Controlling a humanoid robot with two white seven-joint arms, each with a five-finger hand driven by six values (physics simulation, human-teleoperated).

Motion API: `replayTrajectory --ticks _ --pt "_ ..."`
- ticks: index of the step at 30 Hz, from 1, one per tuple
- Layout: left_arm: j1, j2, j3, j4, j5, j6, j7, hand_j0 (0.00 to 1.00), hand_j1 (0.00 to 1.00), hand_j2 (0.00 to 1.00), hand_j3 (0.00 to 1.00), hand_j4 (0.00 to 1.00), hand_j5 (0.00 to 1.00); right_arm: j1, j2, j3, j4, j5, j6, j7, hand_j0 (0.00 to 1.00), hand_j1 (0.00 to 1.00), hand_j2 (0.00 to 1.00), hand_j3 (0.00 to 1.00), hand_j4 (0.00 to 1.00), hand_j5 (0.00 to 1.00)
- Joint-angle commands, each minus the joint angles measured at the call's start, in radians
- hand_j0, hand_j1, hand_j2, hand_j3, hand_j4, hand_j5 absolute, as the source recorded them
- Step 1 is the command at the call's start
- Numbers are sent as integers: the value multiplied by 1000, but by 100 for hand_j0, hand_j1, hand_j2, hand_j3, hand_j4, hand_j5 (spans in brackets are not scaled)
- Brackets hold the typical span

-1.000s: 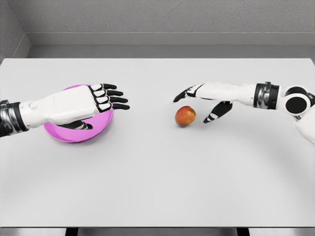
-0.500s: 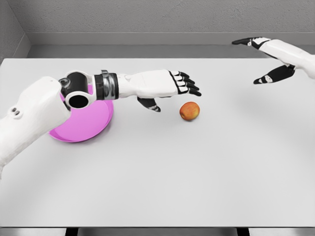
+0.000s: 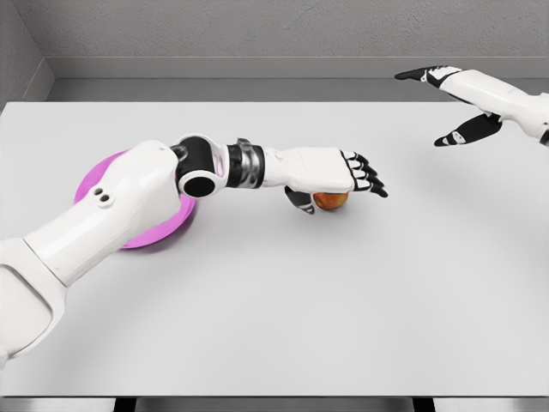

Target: Put the apple on the plate with both arms

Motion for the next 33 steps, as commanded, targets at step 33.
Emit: replayTrajectory --ticks 33 --pt "6 -57 -27 119 -36 108 1 87 87 87 87 87 87 -3 0 0 -2 -8 3 -1 100 100 100 100 100 100"
